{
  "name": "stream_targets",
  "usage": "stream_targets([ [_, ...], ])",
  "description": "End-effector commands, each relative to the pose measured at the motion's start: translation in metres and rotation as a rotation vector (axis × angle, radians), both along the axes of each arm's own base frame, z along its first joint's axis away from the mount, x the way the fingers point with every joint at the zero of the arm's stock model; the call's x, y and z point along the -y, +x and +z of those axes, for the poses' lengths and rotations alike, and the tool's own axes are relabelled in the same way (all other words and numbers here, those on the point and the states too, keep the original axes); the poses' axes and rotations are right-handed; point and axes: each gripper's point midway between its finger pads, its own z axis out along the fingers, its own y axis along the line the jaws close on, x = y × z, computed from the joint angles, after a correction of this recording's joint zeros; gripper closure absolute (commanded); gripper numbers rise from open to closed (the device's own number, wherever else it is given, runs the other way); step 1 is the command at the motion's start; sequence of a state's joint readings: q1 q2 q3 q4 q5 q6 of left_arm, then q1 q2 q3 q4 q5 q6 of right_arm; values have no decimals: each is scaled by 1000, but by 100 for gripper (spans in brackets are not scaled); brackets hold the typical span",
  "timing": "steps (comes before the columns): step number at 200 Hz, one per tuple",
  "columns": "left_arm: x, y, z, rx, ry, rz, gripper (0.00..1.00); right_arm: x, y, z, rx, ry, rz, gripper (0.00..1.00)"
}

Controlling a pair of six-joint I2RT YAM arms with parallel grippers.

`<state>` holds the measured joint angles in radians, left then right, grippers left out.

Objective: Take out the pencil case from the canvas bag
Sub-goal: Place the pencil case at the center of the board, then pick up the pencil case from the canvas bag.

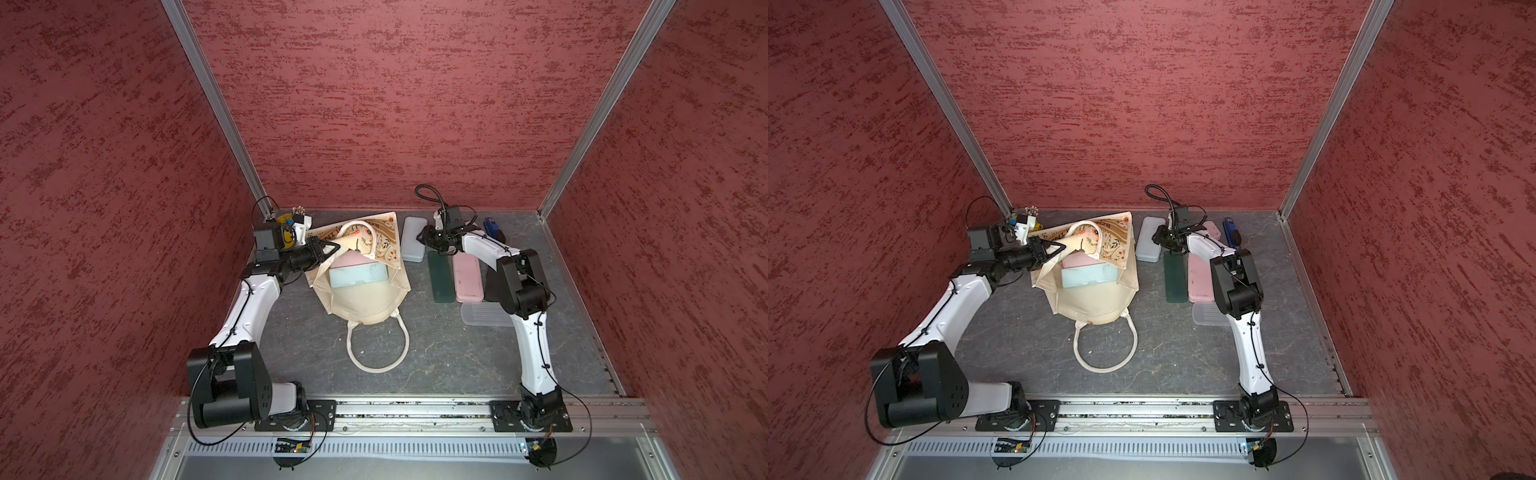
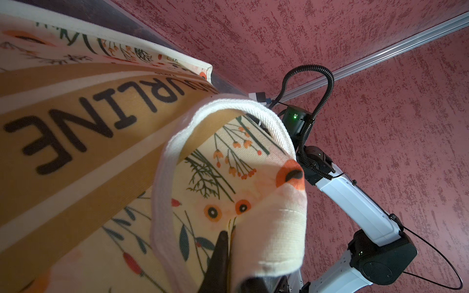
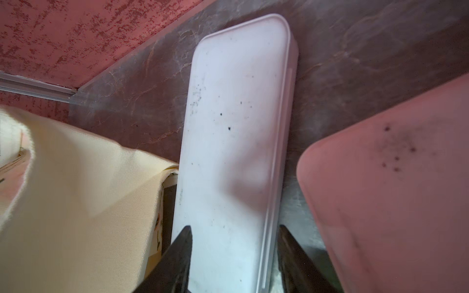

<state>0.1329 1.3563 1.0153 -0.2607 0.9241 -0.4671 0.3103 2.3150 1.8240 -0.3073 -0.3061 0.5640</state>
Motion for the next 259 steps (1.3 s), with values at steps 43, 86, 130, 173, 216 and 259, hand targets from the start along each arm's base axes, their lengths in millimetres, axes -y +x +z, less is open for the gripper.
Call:
stream_targets([
  [43,1,-2,3,11,-17,-8,97,-12,-21,112,345,-52,24,46],
  [86,2,-1,2,6,-22,-9,97,-44,-83,182,683,-119,168,46],
  [130,2,0,0,0,-30,-7,97,-87,-223,263,1299,-211,385,44],
  [173,1,1,-2,-3,-29,-5,97,-100,-277,286,1484,-186,449,38],
  [216,1,1,-2,-4,-30,-5,97,-158,-300,245,1502,-408,720,36],
  [259,1,1,-2,-5,-32,-6,97,-198,-310,195,1451,-566,921,35],
])
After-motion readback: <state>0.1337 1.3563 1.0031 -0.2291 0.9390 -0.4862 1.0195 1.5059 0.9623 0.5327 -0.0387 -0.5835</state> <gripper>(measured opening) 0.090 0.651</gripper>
